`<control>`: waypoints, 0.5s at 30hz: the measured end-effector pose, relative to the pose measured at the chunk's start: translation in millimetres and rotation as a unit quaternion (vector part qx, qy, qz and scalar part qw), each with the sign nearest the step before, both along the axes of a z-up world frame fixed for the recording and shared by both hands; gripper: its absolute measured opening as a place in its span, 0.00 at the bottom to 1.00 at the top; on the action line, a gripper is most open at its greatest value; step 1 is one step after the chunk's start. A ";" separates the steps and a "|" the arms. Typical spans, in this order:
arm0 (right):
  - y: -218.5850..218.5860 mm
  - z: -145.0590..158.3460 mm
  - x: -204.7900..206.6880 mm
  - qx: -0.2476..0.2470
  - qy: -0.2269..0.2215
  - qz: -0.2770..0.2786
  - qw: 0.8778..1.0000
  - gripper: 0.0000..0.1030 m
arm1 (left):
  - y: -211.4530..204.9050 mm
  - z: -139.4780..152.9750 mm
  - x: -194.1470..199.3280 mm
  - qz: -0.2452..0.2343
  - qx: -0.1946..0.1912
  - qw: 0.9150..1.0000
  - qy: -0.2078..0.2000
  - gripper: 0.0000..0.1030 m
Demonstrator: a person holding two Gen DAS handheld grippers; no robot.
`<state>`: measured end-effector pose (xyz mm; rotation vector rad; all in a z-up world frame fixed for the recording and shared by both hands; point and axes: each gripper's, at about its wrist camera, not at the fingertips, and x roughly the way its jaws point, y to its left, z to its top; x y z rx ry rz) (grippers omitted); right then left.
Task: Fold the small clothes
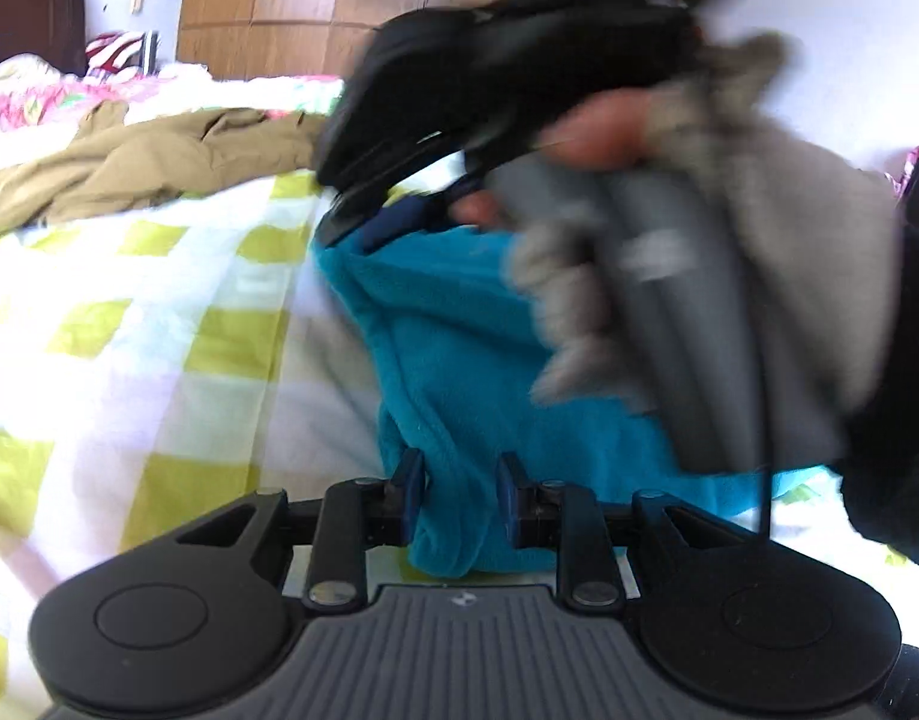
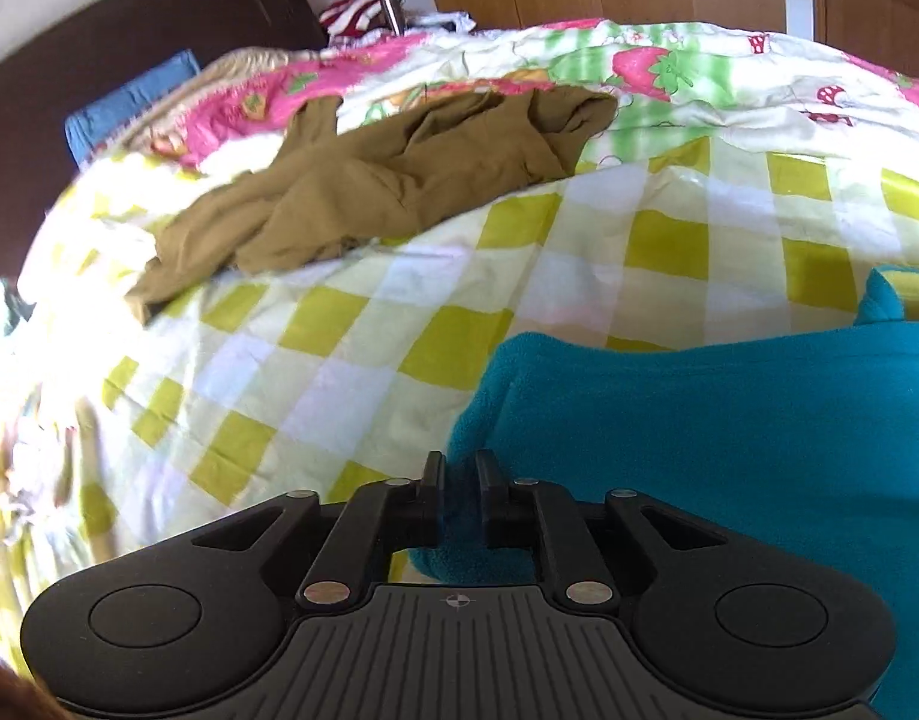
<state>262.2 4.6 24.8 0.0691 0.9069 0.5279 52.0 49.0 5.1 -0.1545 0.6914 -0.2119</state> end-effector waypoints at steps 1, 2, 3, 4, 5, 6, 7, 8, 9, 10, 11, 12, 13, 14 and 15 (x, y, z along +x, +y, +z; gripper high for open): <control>-14.9 9.3 -2.9 0.022 -0.006 -0.006 1.000 0.23 | -3.1 4.9 -0.3 0.000 0.010 1.000 -0.007 0.36; -33.0 21.6 -9.3 0.038 -0.022 -0.011 0.999 0.29 | -4.5 10.8 0.4 -0.001 0.017 1.000 -0.015 0.36; -50.2 30.9 -16.1 0.046 -0.038 -0.018 0.998 0.33 | -5.9 17.4 0.8 -0.003 0.022 0.999 -0.026 0.36; -74.9 41.2 -25.8 0.055 -0.061 -0.032 0.996 0.40 | -7.7 23.8 2.8 -0.003 0.026 0.999 -0.037 0.36; -100.3 47.7 -34.2 0.058 -0.079 -0.049 0.994 0.46 | -10.7 29.8 5.4 -0.005 0.026 0.999 -0.046 0.36; -125.5 51.9 -41.3 0.055 -0.094 -0.070 0.992 0.47 | -16.6 35.0 9.3 -0.010 0.026 0.998 -0.056 0.37; -156.9 55.5 -47.4 0.042 -0.110 -0.106 0.987 0.48 | -23.0 37.7 15.9 -0.019 0.031 0.997 -0.065 0.38; -184.5 57.4 -52.1 0.026 -0.128 -0.138 0.982 0.50 | -32.3 37.8 21.0 -0.029 0.041 0.996 -0.071 0.39; -214.7 58.5 -55.2 -0.001 -0.151 -0.177 0.973 0.53 | -41.6 35.0 27.2 -0.039 0.054 0.995 -0.072 0.39; -240.5 58.0 -55.8 -0.028 -0.171 -0.216 0.961 0.61 | -51.0 29.8 33.9 -0.044 0.069 0.994 -0.067 0.39; -262.1 56.5 -53.0 -0.054 -0.181 -0.247 0.950 0.65 | -59.7 23.3 39.0 -0.049 0.076 0.994 -0.056 0.39; -287.4 52.3 -45.9 -0.080 -0.187 -0.276 0.939 0.65 | -66.8 18.4 42.3 -0.056 0.076 0.995 -0.044 0.39; -304.7 47.5 -37.9 -0.086 -0.188 -0.287 0.936 0.65 | -72.6 13.5 44.8 -0.061 0.078 0.994 -0.034 0.39; -325.8 38.0 -22.5 -0.086 -0.165 -0.294 0.937 0.64 | -79.5 9.1 45.5 -0.063 0.089 0.994 -0.025 0.39; -340.4 30.2 -7.8 -0.077 -0.136 -0.300 0.941 0.64 | -84.4 5.3 45.9 -0.064 0.099 0.993 -0.018 0.39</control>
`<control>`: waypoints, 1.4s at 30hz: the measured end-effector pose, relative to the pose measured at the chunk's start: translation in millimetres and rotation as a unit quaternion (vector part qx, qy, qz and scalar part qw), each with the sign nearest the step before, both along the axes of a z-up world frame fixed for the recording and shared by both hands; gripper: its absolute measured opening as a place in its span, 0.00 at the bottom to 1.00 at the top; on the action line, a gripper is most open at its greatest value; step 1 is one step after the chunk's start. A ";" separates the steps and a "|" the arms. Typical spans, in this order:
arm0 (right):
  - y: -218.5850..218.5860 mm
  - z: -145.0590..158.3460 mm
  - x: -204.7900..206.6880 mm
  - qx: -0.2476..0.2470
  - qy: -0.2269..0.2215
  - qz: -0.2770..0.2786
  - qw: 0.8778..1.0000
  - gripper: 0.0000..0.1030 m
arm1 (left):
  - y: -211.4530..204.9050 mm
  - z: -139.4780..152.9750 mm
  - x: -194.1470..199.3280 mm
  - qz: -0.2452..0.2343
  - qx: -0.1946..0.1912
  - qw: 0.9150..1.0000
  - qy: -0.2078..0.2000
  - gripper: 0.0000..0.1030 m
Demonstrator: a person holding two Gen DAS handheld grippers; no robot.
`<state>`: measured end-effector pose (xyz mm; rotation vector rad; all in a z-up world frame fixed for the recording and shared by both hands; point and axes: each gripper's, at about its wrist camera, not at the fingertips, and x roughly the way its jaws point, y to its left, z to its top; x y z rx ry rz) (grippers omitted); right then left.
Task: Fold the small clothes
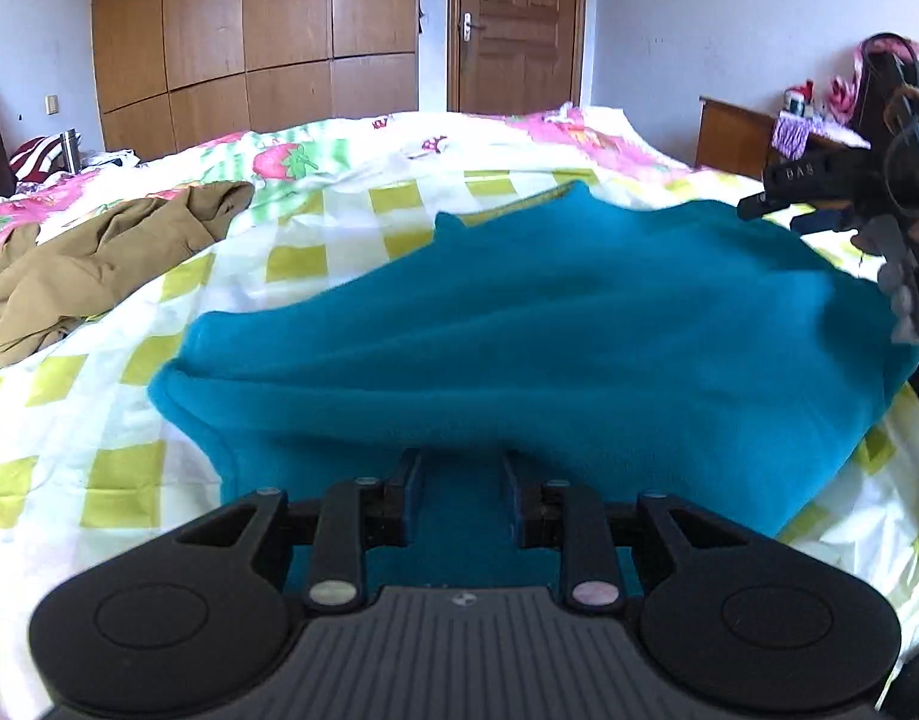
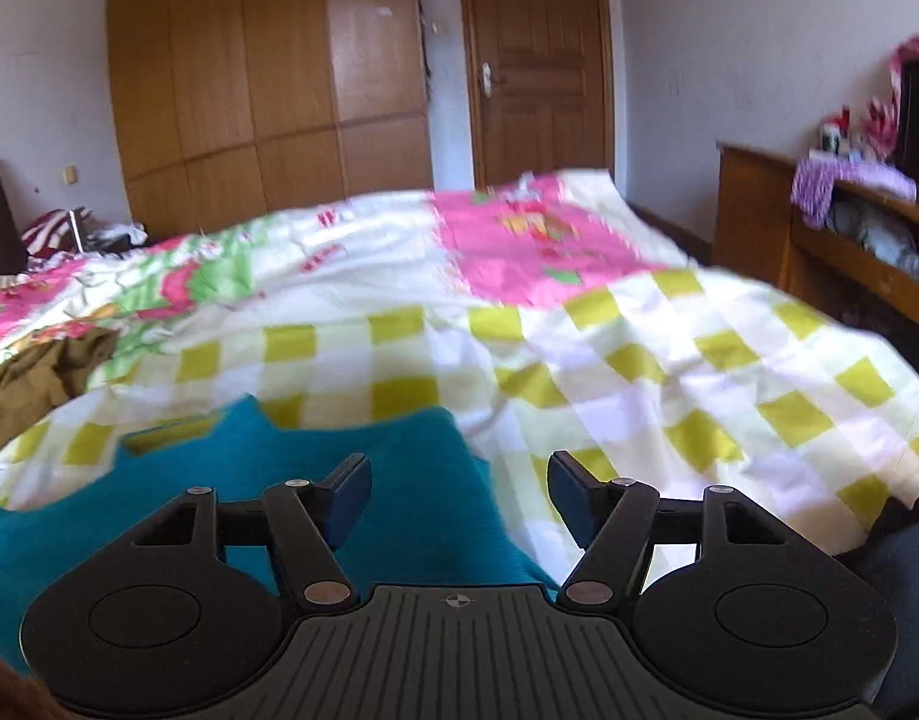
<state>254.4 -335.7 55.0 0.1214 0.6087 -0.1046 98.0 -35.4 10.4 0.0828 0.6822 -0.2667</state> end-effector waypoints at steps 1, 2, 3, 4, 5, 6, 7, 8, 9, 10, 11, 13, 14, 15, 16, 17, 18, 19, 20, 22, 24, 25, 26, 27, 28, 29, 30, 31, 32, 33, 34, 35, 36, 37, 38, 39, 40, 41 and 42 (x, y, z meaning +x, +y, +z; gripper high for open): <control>-12.5 -7.5 10.4 0.023 0.009 -0.005 1.000 0.64 | -3.7 -1.3 1.0 0.001 0.004 1.000 0.005 0.39; -22.0 -15.1 18.4 0.044 0.010 -0.004 0.999 0.64 | -8.0 -1.8 1.5 0.003 0.005 1.000 0.007 0.39; -28.2 -19.8 26.2 0.064 0.015 0.001 0.998 0.62 | -12.1 -1.8 2.7 0.005 0.008 1.000 0.005 0.39; -35.1 -24.3 31.2 0.094 0.022 0.009 0.995 0.46 | -16.7 -1.0 2.8 0.005 0.013 1.000 0.002 0.39; -36.5 -27.1 34.5 0.127 0.031 0.029 0.991 0.18 | -20.7 -1.6 3.8 0.004 0.019 1.000 0.001 0.39; -36.3 -26.9 37.4 0.161 0.041 0.049 0.985 0.11 | -22.3 -0.5 2.6 0.005 0.024 1.000 -0.002 0.39; -36.1 -23.4 37.7 0.190 0.041 0.065 0.979 0.10 | -23.8 -1.1 5.3 0.007 0.028 1.000 -0.005 0.39; -34.5 -16.4 34.3 0.205 0.025 0.081 0.975 0.09 | -24.9 -1.3 4.9 0.009 0.030 0.999 -0.007 0.39; -31.4 -4.0 26.3 0.212 -0.009 0.100 0.972 0.09 | -26.1 -2.9 5.1 0.012 0.031 0.999 -0.007 0.39; -30.5 6.4 18.6 0.218 -0.040 0.113 0.969 0.08 | -27.1 -5.3 4.8 0.015 0.034 0.999 -0.004 0.39; -30.9 13.8 12.6 0.226 -0.064 0.114 0.965 0.08 | -28.7 -8.9 4.9 0.016 0.037 0.999 0.001 0.39; -33.4 10.8 14.1 0.223 -0.068 0.088 0.968 0.09 | -33.2 -17.6 5.4 0.015 0.048 0.999 0.005 0.39; -33.5 0.7 23.2 0.173 -0.047 0.062 0.982 0.13 | -35.7 -20.3 4.7 0.012 0.057 0.998 0.006 0.40; -30.1 -9.9 29.9 0.101 -0.017 0.028 0.994 0.14 | -39.6 -21.6 3.1 0.007 0.072 0.997 0.002 0.40; -28.3 -19.0 33.0 0.042 0.009 0.000 0.999 0.14 | -41.1 -20.6 1.1 0.003 0.080 0.997 -0.002 0.40; -32.5 -22.9 29.3 0.028 0.020 -0.009 0.999 0.14 | -41.1 -18.8 -0.7 -0.001 0.082 0.997 -0.002 0.40; -42.9 -20.9 16.9 0.060 0.011 -0.008 0.998 0.14 | -39.7 -17.4 -1.6 -0.003 0.079 0.997 -0.001 0.40; -51.4 -15.4 4.4 0.091 -0.003 -0.011 0.996 0.18 | -37.8 -16.2 -2.7 -0.003 0.075 0.997 -0.001 0.40; -62.1 -7.0 -15.9 0.123 -0.022 -0.020 0.992 0.25 | -35.6 -14.8 -3.8 -0.002 0.069 0.998 -0.001 0.40; -71.9 4.0 -54.1 0.156 -0.044 -0.029 0.986 0.38 | -31.6 -12.0 -5.0 0.005 0.057 0.998 -0.002 0.40; -76.9 6.1 -96.0 0.194 -0.039 -0.029 0.980 0.46 | -28.5 -10.0 -8.8 0.015 0.049 0.999 -0.012 0.40; -77.3 2.2 -114.8 0.217 -0.028 -0.029 0.975 0.47 | -27.2 -10.0 -11.4 0.021 0.045 0.999 -0.015 0.40; -76.8 -3.6 -133.3 0.241 -0.016 -0.028 0.970 0.47 | -26.3 -11.7 -13.2 0.024 0.042 0.999 -0.012 0.40; -75.7 -10.5 -149.5 0.260 -0.008 -0.032 0.965 0.49 | -26.3 -14.9 -13.8 0.020 0.046 0.999 -0.002 0.41; -74.3 -18.6 -162.4 0.276 -0.005 -0.039 0.960 0.57 | -27.4 -19.5 -15.1 0.016 0.055 0.998 0.007 0.41; -72.4 -28.3 -169.9 0.292 0.000 -0.047 0.955 0.60 | -28.8 -23.7 -17.3 0.011 0.067 0.998 0.009 0.41; -71.0 -38.7 -171.6 0.298 0.012 -0.052 0.953 0.60 | -30.1 -25.9 -19.2 0.005 0.076 0.997 0.009 0.41; -70.4 -49.0 -169.3 0.300 0.024 -0.066 0.951 0.60 | -30.4 -25.4 -19.9 0.003 0.080 0.997 0.009 0.41; -71.1 -59.2 -166.1 0.308 0.032 -0.082 0.947 0.60 | -29.6 -22.3 -19.5 0.005 0.076 0.997 0.010 0.41; -72.2 -67.3 -162.0 0.320 0.035 -0.088 0.943 0.60 | -27.9 -17.8 -18.8 0.009 0.066 0.998 0.008 0.41; -73.1 -74.5 -157.4 0.332 0.040 -0.094 0.938 0.60 | -26.3 -13.4 -18.0 0.011 0.055 0.998 0.004 0.41; -72.9 -79.2 -154.8 0.339 0.041 -0.101 0.934 0.60 | -25.9 -10.1 -16.7 0.013 0.049 0.999 -0.001 0.41; -71.2 -81.4 -154.8 0.338 0.031 -0.094 0.936 0.60 | -26.5 -9.8 -14.9 0.012 0.049 0.999 -0.003 0.41; -69.9 -83.5 -153.9 0.335 0.020 -0.090 0.938 0.62 | -28.3 -12.0 -12.7 0.010 0.053 0.999 0.000 0.41; -69.2 -87.5 -152.9 0.337 0.014 -0.095 0.937 0.63 | -31.4 -16.0 -10.1 0.007 0.060 0.998 0.005 0.41; -69.0 -90.9 -152.0 0.344 0.015 -0.102 0.933 0.63 | -34.4 -18.6 -8.1 0.003 0.067 0.998 0.009 0.41; -68.8 -91.8 -151.9 0.350 0.012 -0.101 0.931 0.63 | -37.0 -19.3 -7.3 -0.003 0.072 0.997 0.008 0.41; -68.6 -91.0 -153.6 0.360 0.006 -0.096 0.928 0.63 | -38.7 -17.6 -7.3 -0.005 0.072 0.997 0.002 0.41; -67.8 -90.3 -155.5 0.367 0.003 -0.091 0.926 0.63 | -38.8 -14.8 -6.8 -0.007 0.062 0.998 -0.007 0.41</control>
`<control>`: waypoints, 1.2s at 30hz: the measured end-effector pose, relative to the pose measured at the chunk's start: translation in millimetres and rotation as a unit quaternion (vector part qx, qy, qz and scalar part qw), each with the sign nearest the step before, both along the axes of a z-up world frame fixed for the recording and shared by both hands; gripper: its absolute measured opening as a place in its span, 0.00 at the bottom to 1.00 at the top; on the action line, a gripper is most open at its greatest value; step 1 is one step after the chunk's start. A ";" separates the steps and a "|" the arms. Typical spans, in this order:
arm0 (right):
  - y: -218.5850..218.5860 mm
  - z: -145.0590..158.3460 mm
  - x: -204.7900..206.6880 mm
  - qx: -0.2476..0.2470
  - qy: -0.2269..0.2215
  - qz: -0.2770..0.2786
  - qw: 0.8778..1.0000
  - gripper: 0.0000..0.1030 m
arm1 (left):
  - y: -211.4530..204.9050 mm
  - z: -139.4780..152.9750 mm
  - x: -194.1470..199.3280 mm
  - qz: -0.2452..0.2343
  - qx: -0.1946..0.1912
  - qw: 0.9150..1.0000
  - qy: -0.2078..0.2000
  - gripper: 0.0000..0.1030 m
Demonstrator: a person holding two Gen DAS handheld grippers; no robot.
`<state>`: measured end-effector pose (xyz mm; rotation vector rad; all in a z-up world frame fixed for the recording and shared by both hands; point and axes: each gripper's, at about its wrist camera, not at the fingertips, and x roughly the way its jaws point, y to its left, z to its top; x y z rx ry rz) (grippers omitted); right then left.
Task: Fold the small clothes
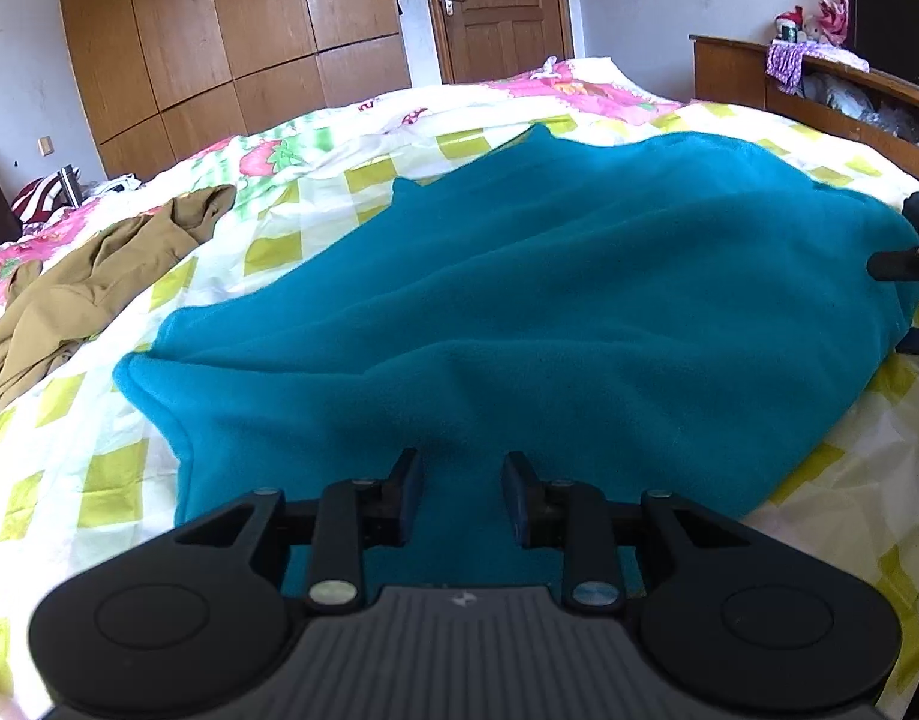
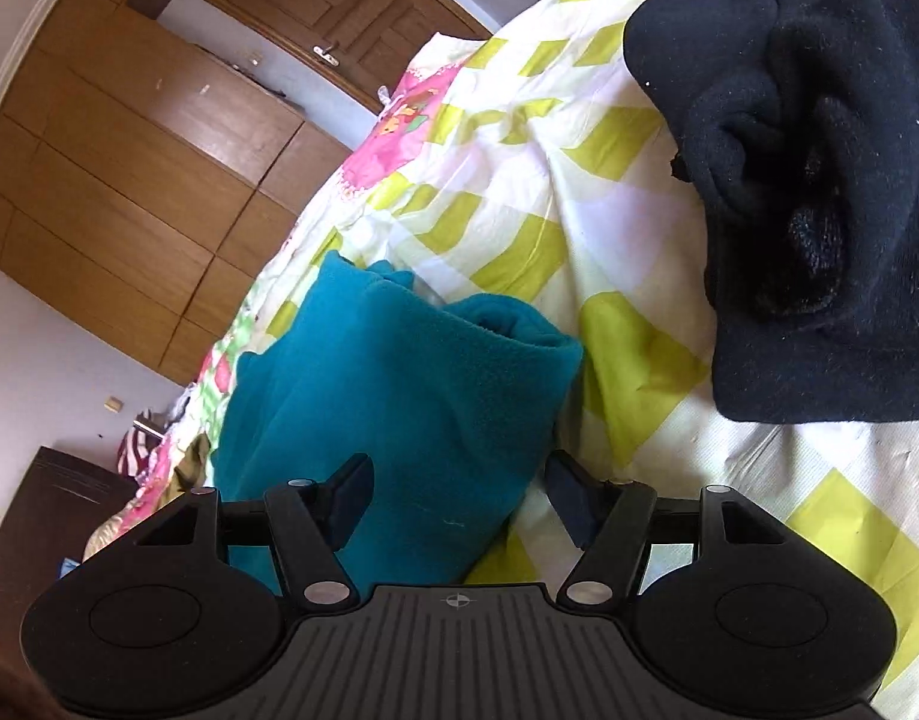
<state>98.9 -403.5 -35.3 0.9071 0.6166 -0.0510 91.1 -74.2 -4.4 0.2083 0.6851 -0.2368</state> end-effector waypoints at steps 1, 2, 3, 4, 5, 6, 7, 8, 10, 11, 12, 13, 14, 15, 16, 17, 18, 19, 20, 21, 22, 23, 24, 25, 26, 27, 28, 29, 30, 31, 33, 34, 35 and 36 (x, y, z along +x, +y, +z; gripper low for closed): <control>1.0 -0.7 0.2 0.003 -0.005 0.002 1.000 0.64 | -0.3 1.5 1.5 -0.001 -0.009 1.000 -0.004 0.41; 2.6 -1.8 3.4 0.002 -0.005 0.000 1.000 0.64 | -1.7 0.9 4.8 0.002 -0.013 1.000 -0.003 0.41; 4.7 -2.8 9.0 0.000 -0.010 -0.004 1.000 0.64 | -3.9 -1.2 8.5 0.007 -0.011 1.000 0.002 0.41; 6.2 -4.3 14.9 -0.001 -0.023 -0.006 1.000 0.64 | -6.1 -3.1 11.3 0.010 -0.010 1.000 0.005 0.41; 8.2 -6.2 22.9 0.000 -0.032 -0.008 0.999 0.64 | -7.4 -4.7 12.0 0.009 -0.007 1.000 0.004 0.41; 9.0 -8.5 29.1 0.009 -0.030 -0.012 0.999 0.64 | -8.2 -4.4 11.8 0.007 -0.002 1.000 0.001 0.41; 9.8 -9.6 34.2 0.019 -0.029 -0.014 0.999 0.60 | -8.1 -2.4 10.6 0.007 0.002 1.000 -0.006 0.41; 9.8 -8.2 36.2 0.029 -0.034 -0.010 0.999 0.35 | -7.0 0.5 10.0 0.012 0.004 1.000 -0.014 0.41; 6.3 -4.9 30.7 0.074 -0.039 0.001 0.997 0.18 | -3.1 4.6 10.6 0.028 0.004 0.999 -0.029 0.41; 3.8 -2.3 23.6 0.096 -0.050 -0.001 0.994 0.18 | -0.4 4.8 12.3 0.036 -0.001 0.999 -0.031 0.41; 3.6 0.8 18.0 0.098 -0.062 -0.005 0.993 0.18 | 0.9 2.8 15.5 0.040 -0.005 0.999 -0.022 0.41; 5.1 2.8 17.7 0.090 -0.068 -0.003 0.994 0.18 | -1.2 -2.2 18.0 0.037 -0.002 0.999 -0.007 0.41; 7.6 2.8 21.1 0.079 -0.069 0.002 0.994 0.21 | -5.6 -9.0 17.7 0.029 0.013 1.000 0.003 0.41; 10.5 0.5 27.5 0.067 -0.061 0.002 0.996 0.21 | -11.0 -16.0 13.6 0.019 0.037 0.999 -0.002 0.41; 14.1 -3.2 34.9 0.058 -0.052 0.001 0.997 0.27 | -14.1 -20.3 8.6 0.010 0.059 0.998 -0.015 0.41; 17.4 -8.4 44.0 0.056 -0.040 0.002 0.998 0.39 | -15.6 -20.8 4.6 0.007 0.069 0.997 -0.020 0.41; 20.4 -13.1 51.8 0.056 -0.030 0.006 0.998 0.43 | -13.8 -17.5 2.9 0.010 0.067 0.998 -0.017 0.42; 22.8 -15.4 57.7 0.058 -0.020 0.006 0.998 0.40 | -9.9 -13.3 2.3 0.018 0.061 0.998 -0.013 0.44; 23.5 -13.5 60.4 0.058 -0.012 0.010 0.998 0.21 | -4.0 -10.0 2.0 0.028 0.057 0.998 -0.007 0.45; 21.2 -8.8 58.3 0.062 -0.006 0.010 0.998 0.16 | 2.1 -8.8 2.1 0.040 0.056 0.998 0.000 0.45; 15.8 -4.6 53.4 0.081 -0.008 0.010 0.997 0.15 | 9.2 -9.0 1.8 0.051 0.054 0.997 0.011 0.45; 10.6 -0.4 45.6 0.093 -0.013 0.011 0.995 0.14 | 15.7 -9.2 -0.6 0.054 0.045 0.997 0.023 0.46; 7.9 3.7 37.2 0.089 -0.009 0.014 0.996 0.13 | 19.3 -8.9 -5.4 0.052 0.036 0.997 0.033 0.46; 7.9 7.0 28.4 0.079 -0.001 0.018 0.997 0.13 | 20.6 -9.3 -12.1 0.050 0.034 0.997 0.042 0.45; 10.3 9.0 13.8 0.062 0.008 0.024 0.998 0.13 | 21.1 -11.2 -19.9 0.044 0.035 0.997 0.055 0.45; 12.9 9.5 1.1 0.047 0.018 0.028 0.998 0.13 | 22.4 -13.8 -27.8 0.039 0.034 0.996 0.069 0.45; 13.8 9.2 -11.7 0.037 0.027 0.030 0.999 0.13 | 25.4 -14.4 -36.8 0.036 0.026 0.996 0.077 0.45; 13.2 8.8 -24.7 0.032 0.030 0.028 0.999 0.13 | 29.0 -12.4 -45.4 0.031 0.015 0.996 0.081 0.45; 11.9 8.6 -36.1 0.029 0.031 0.024 0.999 0.14 | 31.8 -8.2 -51.3 0.025 0.006 0.996 0.081 0.45; 10.7 9.0 -47.7 0.023 0.031 0.019 0.999 0.14 | 34.0 -1.9 -55.7 0.019 -0.003 0.997 0.074 0.45; 10.0 11.2 -63.5 0.007 0.027 0.008 1.000 0.15 | 37.4 14.7 -61.7 0.015 -0.014 0.999 0.025 0.45; 10.8 12.0 -67.3 -0.002 0.027 0.005 1.000 0.15 | 39.4 21.5 -60.9 0.017 -0.018 1.000 0.002 0.45; 11.7 12.3 -68.9 -0.008 0.030 0.002 1.000 0.16 | 41.7 25.1 -58.0 0.020 -0.022 1.000 -0.011 0.45; 12.0 11.9 -69.9 -0.005 0.033 -0.002 0.999 0.18 | 44.7 24.9 -52.4 0.024 -0.024 0.999 -0.015 0.46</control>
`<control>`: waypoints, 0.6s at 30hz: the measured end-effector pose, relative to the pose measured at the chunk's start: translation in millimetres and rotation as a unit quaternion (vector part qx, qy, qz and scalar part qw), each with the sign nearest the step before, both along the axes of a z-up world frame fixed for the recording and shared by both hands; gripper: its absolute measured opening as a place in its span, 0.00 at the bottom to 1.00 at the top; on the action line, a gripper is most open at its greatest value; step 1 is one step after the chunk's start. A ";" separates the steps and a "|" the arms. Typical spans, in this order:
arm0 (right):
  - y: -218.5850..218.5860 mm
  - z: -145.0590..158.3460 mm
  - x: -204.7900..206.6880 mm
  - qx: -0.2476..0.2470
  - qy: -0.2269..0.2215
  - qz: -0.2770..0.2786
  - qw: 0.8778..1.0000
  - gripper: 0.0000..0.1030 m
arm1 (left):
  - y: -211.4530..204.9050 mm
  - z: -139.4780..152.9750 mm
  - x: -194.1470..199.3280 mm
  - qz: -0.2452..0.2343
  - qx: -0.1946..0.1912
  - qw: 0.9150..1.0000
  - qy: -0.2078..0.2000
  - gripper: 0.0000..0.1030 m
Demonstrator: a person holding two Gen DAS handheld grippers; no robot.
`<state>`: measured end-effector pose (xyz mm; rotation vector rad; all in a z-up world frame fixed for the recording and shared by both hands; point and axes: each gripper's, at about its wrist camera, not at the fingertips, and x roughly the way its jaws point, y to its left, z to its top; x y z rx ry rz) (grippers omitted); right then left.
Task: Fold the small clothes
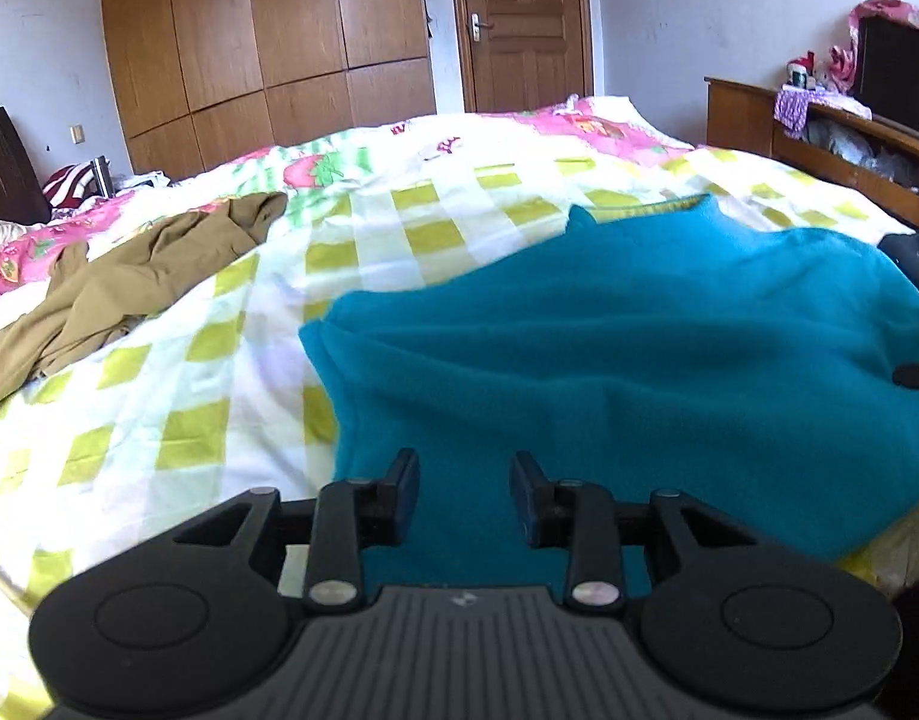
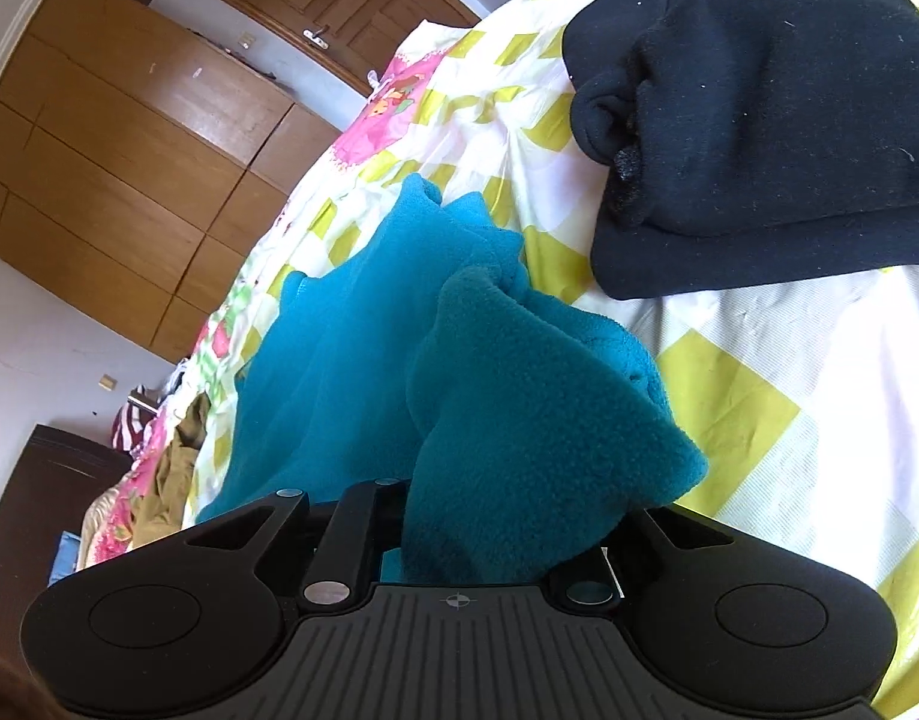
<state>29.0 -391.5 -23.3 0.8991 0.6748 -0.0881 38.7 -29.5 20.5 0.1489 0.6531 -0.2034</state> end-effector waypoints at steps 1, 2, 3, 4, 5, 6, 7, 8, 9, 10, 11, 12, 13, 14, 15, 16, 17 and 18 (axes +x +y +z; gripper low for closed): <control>0.7 -0.3 -0.4 0.005 -0.001 -0.004 1.000 0.18 | 3.6 -3.7 4.9 0.006 0.001 1.000 0.005 0.46; 2.2 -0.3 0.6 0.005 0.000 -0.010 1.000 0.18 | 9.8 -9.5 8.8 0.017 0.003 1.000 0.014 0.46; 3.8 0.8 1.1 -0.003 0.003 -0.011 1.000 0.18 | 15.9 -13.5 9.1 0.027 0.002 0.999 0.019 0.46; 6.1 2.7 1.0 -0.015 0.005 -0.009 1.000 0.20 | 24.8 -16.5 6.2 0.035 -0.010 0.999 0.025 0.46; 8.4 5.2 0.5 -0.028 0.009 -0.007 1.000 0.22 | 33.8 -18.7 4.0 0.040 -0.026 0.998 0.032 0.46; 10.4 8.0 1.4 -0.043 0.011 -0.003 0.999 0.24 | 39.3 -20.6 2.7 0.046 -0.034 0.998 0.039 0.47; 11.8 11.3 -1.0 -0.058 0.014 0.001 0.998 0.28 | 42.4 -22.8 2.7 0.050 -0.035 0.997 0.045 0.47; 13.2 14.2 -3.7 -0.073 0.020 0.007 0.997 0.30 | 44.2 -23.8 1.8 0.050 -0.033 0.997 0.047 0.47; 14.9 17.9 -7.2 -0.085 0.024 0.015 0.996 0.30 | 43.6 -24.8 -3.5 0.045 -0.034 0.997 0.049 0.47; 17.1 23.0 -11.4 -0.096 0.028 0.025 0.995 0.35 | 45.5 -24.4 -5.0 0.040 -0.041 0.997 0.050 0.47; 20.2 28.8 -17.0 -0.116 0.035 0.037 0.992 0.41 | 48.4 -23.5 -6.7 0.036 -0.048 0.997 0.050 0.47; 23.4 36.0 -23.5 -0.145 0.038 0.048 0.988 0.44 | 52.3 -22.5 -6.6 0.034 -0.054 0.997 0.050 0.47; 26.6 44.2 -31.8 -0.177 0.034 0.056 0.982 0.44 | 54.9 -21.5 -6.4 0.033 -0.058 0.997 0.048 0.47; 30.4 53.0 -40.5 -0.210 0.028 0.066 0.975 0.44 | 57.2 -21.5 -3.1 0.033 -0.063 0.996 0.049 0.48; 32.7 59.8 -47.0 -0.236 0.023 0.073 0.969 0.44 | 57.4 -21.5 -1.7 0.032 -0.070 0.996 0.054 0.50; 33.8 66.5 -53.4 -0.260 0.016 0.077 0.962 0.44 | 56.1 -23.0 1.9 0.027 -0.074 0.995 0.066 0.50; 33.5 71.2 -56.6 -0.275 0.006 0.082 0.958 0.44 | 53.6 -25.2 4.8 0.021 -0.074 0.994 0.078 0.49; 33.0 74.0 -55.6 -0.290 -0.001 0.090 0.953 0.44 | 50.7 -27.0 6.2 0.023 -0.066 0.994 0.081 0.35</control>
